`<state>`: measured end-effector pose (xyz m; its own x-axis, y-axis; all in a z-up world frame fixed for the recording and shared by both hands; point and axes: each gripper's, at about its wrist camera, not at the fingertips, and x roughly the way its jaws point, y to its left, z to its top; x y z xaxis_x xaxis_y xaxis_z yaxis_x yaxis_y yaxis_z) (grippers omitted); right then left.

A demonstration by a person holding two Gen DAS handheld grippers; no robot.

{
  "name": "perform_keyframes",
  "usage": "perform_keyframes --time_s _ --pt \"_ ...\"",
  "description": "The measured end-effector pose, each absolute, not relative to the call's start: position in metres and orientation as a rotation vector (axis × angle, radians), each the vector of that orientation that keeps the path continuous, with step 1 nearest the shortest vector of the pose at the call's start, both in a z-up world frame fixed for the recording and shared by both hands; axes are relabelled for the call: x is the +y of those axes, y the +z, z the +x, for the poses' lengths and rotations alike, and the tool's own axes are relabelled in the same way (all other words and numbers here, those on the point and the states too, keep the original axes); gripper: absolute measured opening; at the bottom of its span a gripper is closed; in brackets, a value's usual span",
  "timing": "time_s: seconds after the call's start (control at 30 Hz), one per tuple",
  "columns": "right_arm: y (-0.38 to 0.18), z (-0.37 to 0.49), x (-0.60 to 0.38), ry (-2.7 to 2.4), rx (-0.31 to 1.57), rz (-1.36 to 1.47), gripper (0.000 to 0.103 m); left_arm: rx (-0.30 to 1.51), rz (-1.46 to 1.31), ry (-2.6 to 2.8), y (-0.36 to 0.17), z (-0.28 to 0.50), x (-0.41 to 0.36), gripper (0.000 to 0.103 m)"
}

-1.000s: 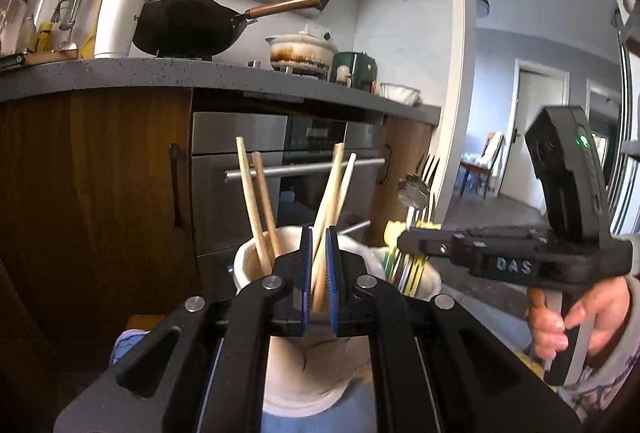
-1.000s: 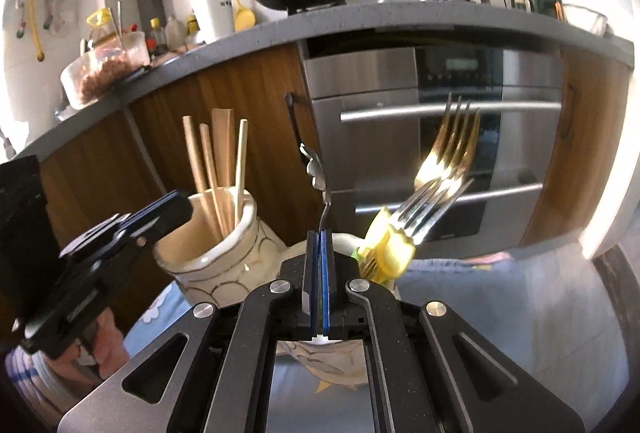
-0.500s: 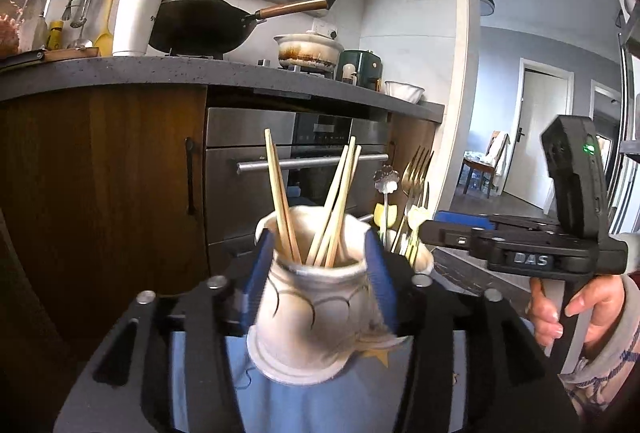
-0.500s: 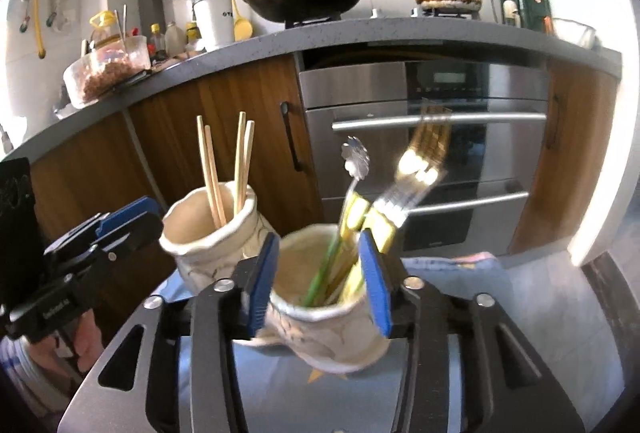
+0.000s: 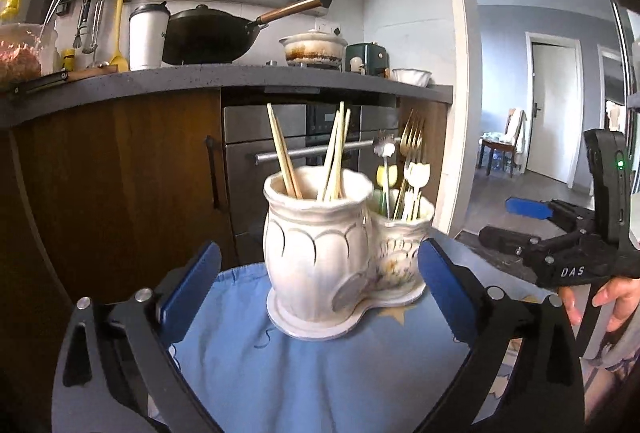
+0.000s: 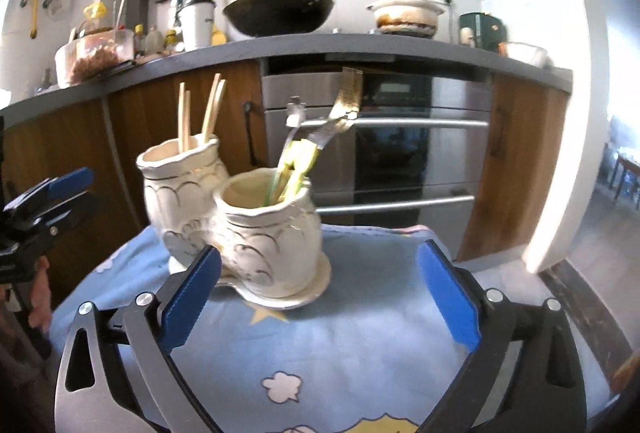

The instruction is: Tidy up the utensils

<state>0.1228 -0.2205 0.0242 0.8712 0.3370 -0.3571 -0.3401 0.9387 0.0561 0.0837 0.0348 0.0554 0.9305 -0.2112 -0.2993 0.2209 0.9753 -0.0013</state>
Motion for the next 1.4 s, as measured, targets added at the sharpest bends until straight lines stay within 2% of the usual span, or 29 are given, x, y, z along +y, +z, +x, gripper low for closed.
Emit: perform_keyframes --time_s 0.33,1.4 --pt "0.011 0.121 -0.227 0.32 0.299 0.004 0.098 0.331 0.048 -0.182 0.029 0.086 0.034 0.097" --pt "0.011 0.111 -0.225 0.318 0.265 -0.021 0.098 0.318 0.018 -0.145 0.03 0.081 0.042 0.097"
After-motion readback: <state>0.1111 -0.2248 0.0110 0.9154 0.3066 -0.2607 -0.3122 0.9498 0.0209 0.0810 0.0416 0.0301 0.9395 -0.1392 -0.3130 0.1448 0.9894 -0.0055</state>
